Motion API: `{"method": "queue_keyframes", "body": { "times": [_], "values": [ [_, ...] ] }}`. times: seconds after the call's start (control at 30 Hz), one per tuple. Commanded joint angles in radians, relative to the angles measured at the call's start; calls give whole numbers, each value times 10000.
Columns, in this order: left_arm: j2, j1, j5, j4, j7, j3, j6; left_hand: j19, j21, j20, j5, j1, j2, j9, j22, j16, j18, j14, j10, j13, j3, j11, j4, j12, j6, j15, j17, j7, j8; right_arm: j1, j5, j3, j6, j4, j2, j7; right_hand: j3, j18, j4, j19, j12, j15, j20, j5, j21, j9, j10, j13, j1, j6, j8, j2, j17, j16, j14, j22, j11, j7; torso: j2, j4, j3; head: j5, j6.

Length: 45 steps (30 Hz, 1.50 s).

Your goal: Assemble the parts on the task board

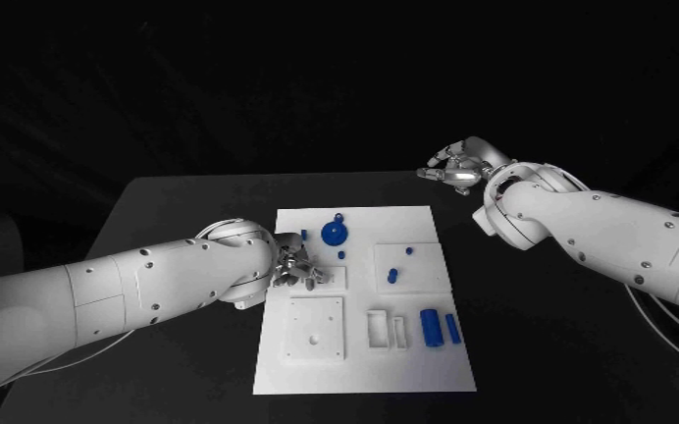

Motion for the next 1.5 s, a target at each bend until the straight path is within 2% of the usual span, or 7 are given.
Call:
{"method": "queue_keyframes", "body": {
  "times": [0.03, 0.27, 0.47, 0.67, 1.2, 1.43, 1.5],
  "values": [
    [74, 3, -97, -17, -133, 6, 244, 147, 88, -1478, -14, 48, 50, 30, 197, 63, 212, 208, -79, 21, -41, -32, 53, 62, -24, -111, 19, -21, 71, -5, -32, 2, 122, 8, 19, 75, -8, 1006, 62, 22, 61, -39, -77, 42, -66, -11, -52, -11, -68, 0, 58, -20, -12, 11, -18, 167, -22, 49, 2, 6, 3, -6, -5],
    [145, 4, -98, -64, -181, 10, 313, 536, 311, -1497, -10, 205, 67, 78, 191, 77, 379, 382, -99, 65, -133, -50, 26, 80, -56, -135, 55, -38, 130, -5, -32, 2, 123, 5, 25, 76, -10, 1006, 65, 22, 62, -40, -78, 43, -67, -11, -52, -13, -66, -1, 58, -20, -12, 11, -18, 167, -22, 49, 0, 3, 0, -18, -13],
    [196, 4, -101, -133, -218, 12, 389, 1122, 677, -1511, -7, 318, 129, 101, 194, 121, 660, 542, -115, 96, -245, -67, 32, 74, -87, -157, 197, -52, 171, -5, -32, 2, 123, 0, 35, 78, -11, 1006, 67, 22, 64, -40, -78, 44, -67, -11, -52, -15, -65, 0, 58, -20, -12, 11, -18, 167, -22, 49, -5, 3, 4, -12, -16],
    [251, 4, -100, -189, -228, 12, 438, 1483, 880, -1511, -4, 406, 193, 102, 172, 112, 866, 582, -134, 103, -309, -68, 21, 39, -123, -161, 345, -52, 182, -5, -32, 2, 124, -19, 63, 78, -13, 1006, 70, 22, 65, -40, -78, 44, -67, -11, -52, -16, -64, 0, 59, -20, -12, 11, -18, 167, -22, 48, -3, 4, 4, -15, -19],
    [445, 5, -55, -516, -240, 14, 459, 1624, 942, -1483, 5, 441, 443, 107, 142, 92, 1001, 609, -120, 125, -361, -83, 40, 32, -122, -177, 499, -67, 212, -5, -33, 2, 140, -49, 107, 81, -15, 1006, 77, 23, 70, -41, -79, 47, -67, -11, -51, -22, -56, 2, 61, -15, -12, 12, -17, 167, -23, 47, -2, 2, 0, -31, -18],
    [568, 4, 12, -671, -199, 10, 560, 1645, 998, -1465, 16, 690, 586, 114, 153, 93, 1062, 626, -117, 158, -395, -89, -283, 50, -126, -184, 625, -72, 237, -5, -33, 2, 149, -53, 123, 80, -16, 1006, 79, 23, 72, -41, -79, 49, -67, -11, -51, -24, -54, 2, 61, -14, -12, 12, -16, 167, -23, 47, 4, -10, 3, -21, -38],
    [588, 2, 56, -715, -177, 10, 579, 1639, 1008, -1457, 14, 733, 561, 114, 154, 83, 1070, 623, -118, 165, -424, -87, -388, 52, -130, -182, 654, -70, 241, -5, -33, 2, 151, -54, 129, 78, -17, 1006, 80, 23, 72, -41, -79, 49, -67, -11, -51, -25, -53, 2, 61, -14, -12, 13, -16, 167, -24, 47, 5, -8, 2, -26, -37]
  ]
}}
